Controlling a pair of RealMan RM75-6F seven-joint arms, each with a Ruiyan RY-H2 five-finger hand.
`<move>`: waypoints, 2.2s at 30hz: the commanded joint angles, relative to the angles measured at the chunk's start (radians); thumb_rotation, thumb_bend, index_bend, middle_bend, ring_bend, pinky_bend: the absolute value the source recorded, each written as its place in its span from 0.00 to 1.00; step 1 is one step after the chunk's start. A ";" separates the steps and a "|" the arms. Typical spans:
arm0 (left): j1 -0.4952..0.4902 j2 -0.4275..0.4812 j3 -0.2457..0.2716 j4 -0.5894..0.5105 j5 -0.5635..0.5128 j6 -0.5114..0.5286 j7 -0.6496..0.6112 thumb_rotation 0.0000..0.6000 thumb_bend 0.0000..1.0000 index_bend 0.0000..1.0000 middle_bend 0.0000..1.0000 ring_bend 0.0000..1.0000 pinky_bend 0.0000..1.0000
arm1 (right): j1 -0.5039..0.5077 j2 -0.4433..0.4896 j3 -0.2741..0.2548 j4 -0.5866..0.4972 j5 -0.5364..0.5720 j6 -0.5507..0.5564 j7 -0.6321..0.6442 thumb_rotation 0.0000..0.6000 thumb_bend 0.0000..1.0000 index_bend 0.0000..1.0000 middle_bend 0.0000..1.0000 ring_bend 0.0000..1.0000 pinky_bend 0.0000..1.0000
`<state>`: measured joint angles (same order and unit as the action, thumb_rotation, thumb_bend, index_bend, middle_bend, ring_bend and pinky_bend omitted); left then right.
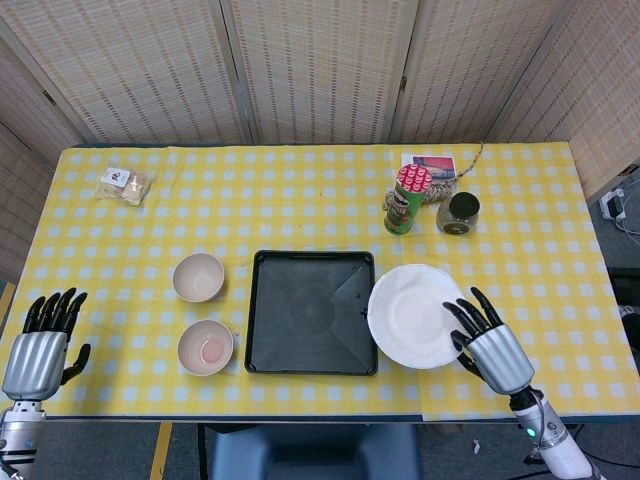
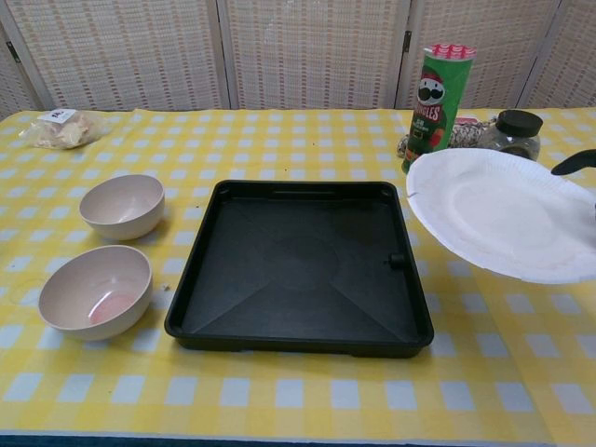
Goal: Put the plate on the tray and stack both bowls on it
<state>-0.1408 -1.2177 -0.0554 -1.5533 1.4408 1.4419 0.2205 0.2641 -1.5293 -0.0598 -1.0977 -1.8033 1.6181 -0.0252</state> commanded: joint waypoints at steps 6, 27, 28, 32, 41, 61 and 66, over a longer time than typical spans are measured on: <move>0.000 0.014 -0.004 -0.003 -0.005 -0.002 -0.026 1.00 0.46 0.00 0.08 0.05 0.03 | 0.138 0.011 0.065 -0.249 0.020 -0.229 -0.209 1.00 0.41 0.69 0.24 0.19 0.03; 0.006 0.057 -0.013 -0.008 -0.008 0.000 -0.122 1.00 0.46 0.00 0.08 0.04 0.03 | 0.309 -0.232 0.192 -0.178 0.218 -0.517 -0.423 1.00 0.41 0.69 0.23 0.19 0.03; 0.006 0.057 -0.013 -0.008 -0.007 0.000 -0.123 1.00 0.46 0.00 0.08 0.04 0.03 | 0.314 -0.239 0.193 -0.173 0.223 -0.523 -0.421 1.00 0.41 0.69 0.24 0.19 0.03; 0.005 0.061 -0.015 -0.008 -0.009 -0.003 -0.132 1.00 0.46 0.00 0.08 0.04 0.03 | 0.331 -0.263 0.194 -0.155 0.240 -0.541 -0.419 1.00 0.41 0.69 0.23 0.19 0.03; 0.006 0.068 -0.015 -0.007 -0.007 -0.002 -0.151 1.00 0.46 0.00 0.08 0.04 0.03 | 0.357 -0.303 0.192 -0.130 0.261 -0.557 -0.424 1.00 0.41 0.63 0.21 0.18 0.03; 0.001 0.064 -0.013 -0.006 -0.006 -0.011 -0.146 1.00 0.46 0.00 0.08 0.03 0.02 | 0.372 -0.257 0.176 -0.201 0.301 -0.566 -0.419 1.00 0.29 0.21 0.02 0.05 0.03; 0.003 0.068 -0.013 -0.004 -0.005 -0.008 -0.158 1.00 0.46 0.00 0.08 0.03 0.02 | 0.364 -0.205 0.160 -0.277 0.320 -0.580 -0.440 1.00 0.24 0.16 0.00 0.01 0.03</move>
<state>-0.1386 -1.1502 -0.0688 -1.5577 1.4356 1.4335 0.0637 0.6331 -1.7552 0.1090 -1.3496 -1.4894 1.0396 -0.4592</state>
